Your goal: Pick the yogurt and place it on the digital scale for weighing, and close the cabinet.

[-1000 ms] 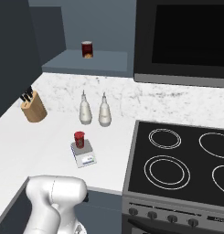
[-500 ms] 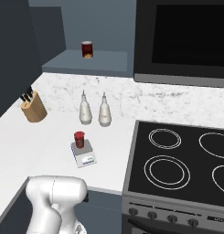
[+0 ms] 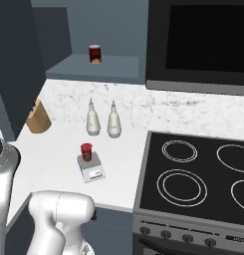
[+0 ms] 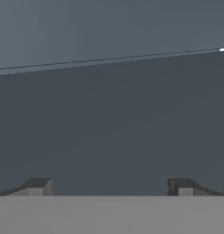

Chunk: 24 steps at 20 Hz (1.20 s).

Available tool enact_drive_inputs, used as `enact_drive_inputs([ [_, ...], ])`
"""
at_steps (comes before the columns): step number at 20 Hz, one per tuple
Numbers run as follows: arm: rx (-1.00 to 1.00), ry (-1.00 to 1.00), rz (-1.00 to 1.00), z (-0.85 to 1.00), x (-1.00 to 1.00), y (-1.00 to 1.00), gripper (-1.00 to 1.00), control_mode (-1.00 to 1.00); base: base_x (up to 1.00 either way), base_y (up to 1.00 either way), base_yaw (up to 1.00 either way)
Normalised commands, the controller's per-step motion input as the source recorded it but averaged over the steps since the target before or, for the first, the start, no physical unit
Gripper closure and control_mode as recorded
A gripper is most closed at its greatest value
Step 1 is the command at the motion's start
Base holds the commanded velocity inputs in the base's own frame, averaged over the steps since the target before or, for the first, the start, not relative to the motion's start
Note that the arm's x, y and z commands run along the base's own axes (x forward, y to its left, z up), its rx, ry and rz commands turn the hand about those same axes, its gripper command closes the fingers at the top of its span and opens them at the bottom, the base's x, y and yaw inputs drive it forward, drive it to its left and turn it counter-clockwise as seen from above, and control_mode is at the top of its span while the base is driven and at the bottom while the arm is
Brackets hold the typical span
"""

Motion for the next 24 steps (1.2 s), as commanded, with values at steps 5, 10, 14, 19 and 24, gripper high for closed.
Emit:
enact_drive_inputs([
  [5, 0.07, 0.00, 0.00, 0.21, 0.37, -0.73, -1.00, -1.00, 0.00, 0.00, 0.00],
  [10, 0.06, 0.00, 0.00, 0.12, 0.46, -0.70, -1.00, -1.00, 0.00, 0.00, 0.00],
  [14, 0.03, 0.00, 0.00, 0.05, 0.38, -0.50, -1.00, -1.00, 0.00, 0.00, 0.00],
  [19, 0.01, 0.01, 0.01, 0.00, 0.72, -0.35, -1.00, -1.00, 0.00, 0.00, 0.00],
  [24, 0.02, 0.05, 0.05, 0.00, 0.88, -0.34, -1.00, -1.00, 0.00, 0.00, 0.00],
])
